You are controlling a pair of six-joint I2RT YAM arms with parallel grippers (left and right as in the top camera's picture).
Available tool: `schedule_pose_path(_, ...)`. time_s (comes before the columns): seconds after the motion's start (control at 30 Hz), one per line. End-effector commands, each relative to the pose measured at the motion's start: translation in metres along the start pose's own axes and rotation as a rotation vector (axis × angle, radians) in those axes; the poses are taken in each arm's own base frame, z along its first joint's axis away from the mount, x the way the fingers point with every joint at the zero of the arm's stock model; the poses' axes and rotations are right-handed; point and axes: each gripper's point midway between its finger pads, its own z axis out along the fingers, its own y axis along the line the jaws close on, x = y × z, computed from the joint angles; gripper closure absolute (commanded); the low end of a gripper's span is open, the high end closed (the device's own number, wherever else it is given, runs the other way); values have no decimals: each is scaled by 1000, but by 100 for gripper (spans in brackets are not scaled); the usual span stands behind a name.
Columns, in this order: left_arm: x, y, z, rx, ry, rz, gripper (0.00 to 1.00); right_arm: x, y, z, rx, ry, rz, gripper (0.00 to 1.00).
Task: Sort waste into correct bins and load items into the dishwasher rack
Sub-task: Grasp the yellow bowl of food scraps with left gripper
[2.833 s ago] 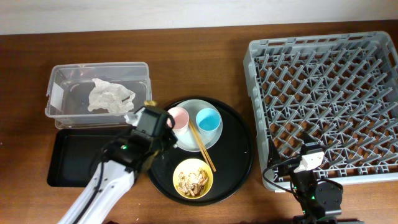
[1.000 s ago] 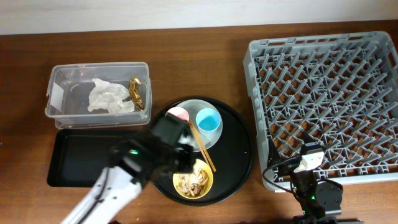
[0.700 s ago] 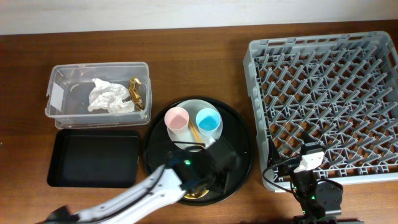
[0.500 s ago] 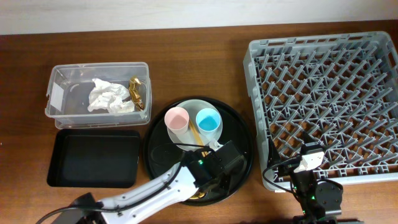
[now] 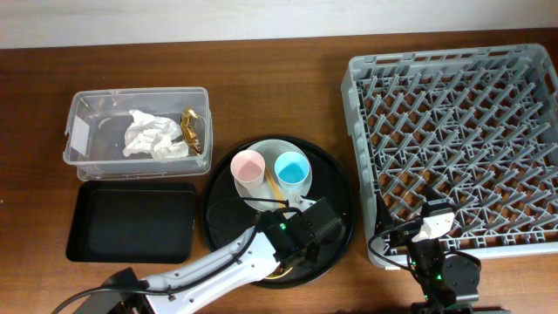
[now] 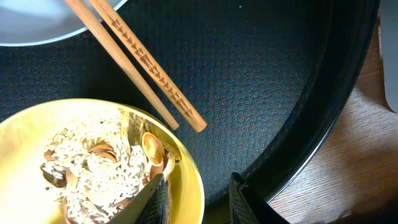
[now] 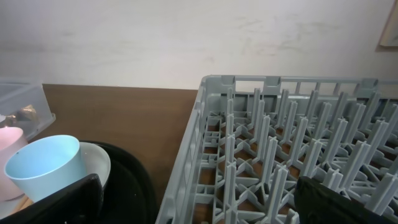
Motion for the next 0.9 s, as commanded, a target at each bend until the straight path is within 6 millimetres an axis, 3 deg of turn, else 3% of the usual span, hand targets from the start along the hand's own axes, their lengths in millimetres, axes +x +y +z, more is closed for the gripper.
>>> schedule_pose_path(0.0,5,1,7,-20,14,3,67,2,-3,0,15,2,12,1)
schedule_pose_path(0.23,13,1,30,-45,75,6,71,2,-3,0,15,2,12,1)
schedule_pose_path(0.37,13,1,30,-44,74,6,82,2,-3,0,15,2,12,1)
schedule_pose_path(0.53,12,1,30,-42,71,2,83,2,-3,0,15,2,12,1)
schedule_pose_path(0.63,10,2,30,-37,74,-8,89,2,-3,0,15,2,12,1)
schedule_pose_path(0.87,9,3,30,-36,76,-12,94,2,-3,0,15,2,12,1)
